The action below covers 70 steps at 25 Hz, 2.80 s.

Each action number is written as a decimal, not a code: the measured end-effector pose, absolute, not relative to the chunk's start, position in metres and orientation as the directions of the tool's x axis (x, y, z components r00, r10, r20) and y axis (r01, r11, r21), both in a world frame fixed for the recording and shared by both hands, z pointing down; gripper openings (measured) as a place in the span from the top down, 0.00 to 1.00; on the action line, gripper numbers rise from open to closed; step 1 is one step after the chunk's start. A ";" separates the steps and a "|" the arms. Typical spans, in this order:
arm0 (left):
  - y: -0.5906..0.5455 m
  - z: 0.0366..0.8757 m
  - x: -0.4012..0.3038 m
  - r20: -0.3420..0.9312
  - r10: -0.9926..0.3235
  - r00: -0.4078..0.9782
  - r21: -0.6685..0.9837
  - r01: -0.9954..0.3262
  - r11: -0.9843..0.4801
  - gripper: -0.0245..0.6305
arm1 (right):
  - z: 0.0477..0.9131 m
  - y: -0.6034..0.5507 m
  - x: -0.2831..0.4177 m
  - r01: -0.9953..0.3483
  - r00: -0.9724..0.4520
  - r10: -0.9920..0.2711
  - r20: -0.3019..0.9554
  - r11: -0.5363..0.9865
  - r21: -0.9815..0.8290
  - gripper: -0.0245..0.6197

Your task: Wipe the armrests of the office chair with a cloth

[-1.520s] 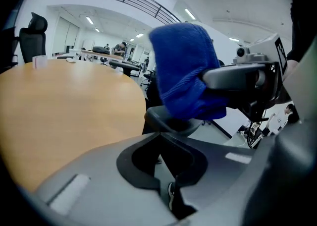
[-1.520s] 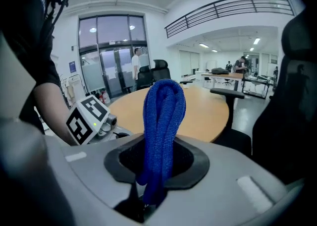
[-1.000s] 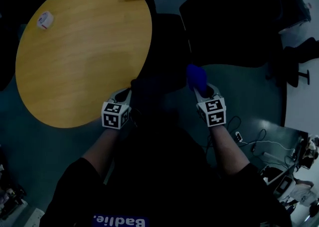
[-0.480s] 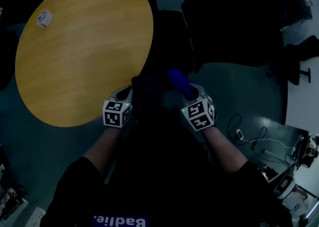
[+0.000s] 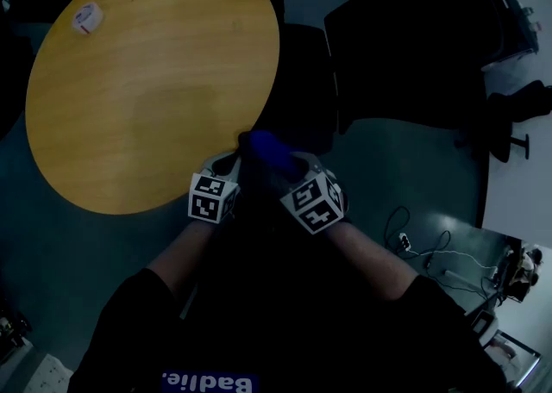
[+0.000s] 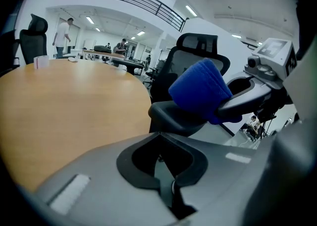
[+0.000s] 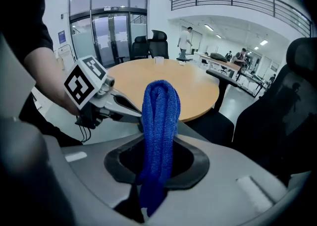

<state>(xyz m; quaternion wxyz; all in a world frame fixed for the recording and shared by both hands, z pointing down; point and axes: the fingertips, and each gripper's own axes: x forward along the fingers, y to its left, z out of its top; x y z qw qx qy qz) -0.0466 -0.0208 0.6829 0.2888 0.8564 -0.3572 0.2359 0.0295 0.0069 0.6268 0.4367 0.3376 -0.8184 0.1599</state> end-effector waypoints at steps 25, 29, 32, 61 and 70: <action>-0.012 0.691 -0.137 0.566 -0.540 0.623 0.444 -0.782 -0.437 0.94 | 0.588 0.003 -0.126 -0.421 -0.837 -0.141 0.529 0.783 -0.458 0.81; -0.031 0.662 -0.175 0.562 -0.610 0.559 0.404 -0.829 -0.387 0.94 | 0.542 -0.028 -0.092 -0.462 -0.858 -0.271 0.437 0.779 -0.423 0.81; -0.042 0.642 -0.187 0.561 -0.635 0.531 0.387 -0.847 -0.366 0.94 | 0.521 -0.053 -0.052 -0.526 -0.842 -0.371 0.392 0.726 -0.443 0.81; -0.359 0.549 -0.046 0.458 -0.675 0.578 0.216 -0.809 -0.546 0.94 | 0.531 -0.326 0.110 -0.649 -0.724 -0.640 0.257 0.507 -0.567 0.81; -0.493 0.610 -0.057 0.509 -0.661 0.552 0.181 -0.819 -0.545 0.94 | 0.559 -0.410 0.157 -0.841 -0.509 -0.745 0.431 0.321 -0.436 0.81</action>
